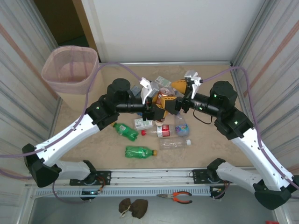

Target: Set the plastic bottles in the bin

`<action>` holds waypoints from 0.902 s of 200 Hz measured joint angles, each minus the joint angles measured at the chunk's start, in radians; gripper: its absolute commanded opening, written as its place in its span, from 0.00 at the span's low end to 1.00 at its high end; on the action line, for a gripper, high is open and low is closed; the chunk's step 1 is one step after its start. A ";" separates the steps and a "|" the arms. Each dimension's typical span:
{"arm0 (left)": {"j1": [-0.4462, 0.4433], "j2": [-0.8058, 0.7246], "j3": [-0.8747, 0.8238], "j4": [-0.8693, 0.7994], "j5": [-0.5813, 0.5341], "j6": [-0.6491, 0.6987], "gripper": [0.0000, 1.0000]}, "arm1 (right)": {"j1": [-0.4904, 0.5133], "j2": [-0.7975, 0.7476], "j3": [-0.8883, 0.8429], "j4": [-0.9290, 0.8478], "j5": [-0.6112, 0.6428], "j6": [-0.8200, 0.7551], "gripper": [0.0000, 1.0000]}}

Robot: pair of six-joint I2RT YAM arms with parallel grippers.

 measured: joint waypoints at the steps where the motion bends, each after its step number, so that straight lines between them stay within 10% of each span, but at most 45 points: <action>1: 0.000 0.000 0.000 -0.001 -0.001 0.000 0.55 | 0.000 -0.001 0.000 0.000 0.003 0.000 0.94; 66: 0.168 -0.024 0.008 -0.097 -0.092 -0.009 0.54 | 0.000 -0.115 -0.001 -0.061 0.267 -0.042 0.97; 180: 0.772 -0.080 0.136 -0.124 -0.193 -0.322 0.49 | -0.018 -0.153 -0.001 -0.108 0.384 -0.053 0.96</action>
